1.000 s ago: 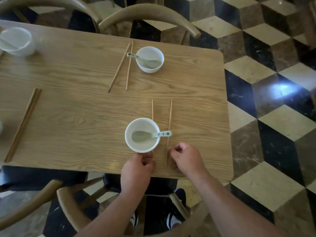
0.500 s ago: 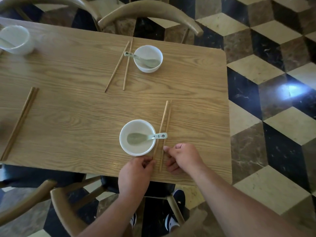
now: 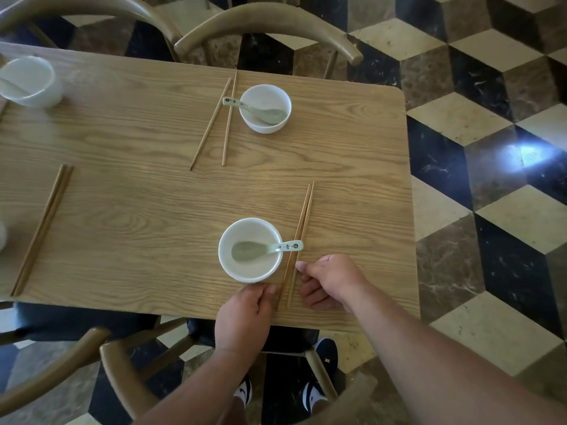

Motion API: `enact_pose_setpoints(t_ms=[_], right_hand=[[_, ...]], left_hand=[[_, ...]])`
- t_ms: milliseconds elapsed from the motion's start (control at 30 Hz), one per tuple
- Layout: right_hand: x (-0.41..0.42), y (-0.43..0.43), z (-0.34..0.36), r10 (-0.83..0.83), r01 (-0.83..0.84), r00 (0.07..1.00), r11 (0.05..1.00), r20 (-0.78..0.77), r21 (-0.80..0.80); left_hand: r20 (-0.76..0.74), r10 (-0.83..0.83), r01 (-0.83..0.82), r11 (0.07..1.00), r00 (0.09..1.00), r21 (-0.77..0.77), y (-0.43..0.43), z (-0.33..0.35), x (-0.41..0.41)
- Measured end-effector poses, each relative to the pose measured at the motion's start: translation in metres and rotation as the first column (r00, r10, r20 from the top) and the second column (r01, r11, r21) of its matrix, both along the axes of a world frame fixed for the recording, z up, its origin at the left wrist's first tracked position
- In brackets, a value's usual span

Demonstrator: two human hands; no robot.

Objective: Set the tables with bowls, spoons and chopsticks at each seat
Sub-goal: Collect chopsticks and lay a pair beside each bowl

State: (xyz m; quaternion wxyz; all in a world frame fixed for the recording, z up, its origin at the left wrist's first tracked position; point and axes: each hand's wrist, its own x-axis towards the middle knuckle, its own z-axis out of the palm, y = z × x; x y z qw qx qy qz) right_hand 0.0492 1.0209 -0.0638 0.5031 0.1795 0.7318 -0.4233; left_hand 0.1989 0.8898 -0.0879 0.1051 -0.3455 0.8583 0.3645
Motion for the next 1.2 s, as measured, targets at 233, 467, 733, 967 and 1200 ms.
enact_pose_setpoints(t_ms=[233, 467, 733, 967, 1200], right_hand=[[0.006, -0.004, 0.003, -0.014, 0.017, 0.998, 0.997, -0.056, 0.069], [0.011, 0.002, 0.006, 0.426, -0.176, 0.766, 0.859, -0.481, 0.481], [-0.029, 0.087, 0.012, 0.751, -0.284, 0.489, 0.618, -0.443, 0.733], [-0.045, 0.108, 0.018, 0.936, -0.484, 0.053, 0.329, -0.348, 0.811], [-0.040, 0.048, 0.018, 0.866, -0.624, -0.125, 0.311, -0.485, 0.717]], left_hand=[[0.015, -0.037, 0.036, 0.996, 0.999, 0.078, -0.005, 0.002, 0.001], [0.014, -0.041, 0.040, 0.997, 0.999, 0.062, -0.006, -0.002, 0.002], [-0.010, -0.053, 0.054, 0.998, 0.999, 0.045, -0.005, -0.007, 0.004], [-0.041, -0.073, 0.075, 0.996, 0.997, 0.050, -0.006, -0.007, 0.007], [-0.040, -0.087, 0.089, 0.995, 0.995, 0.052, -0.007, -0.007, 0.007]])
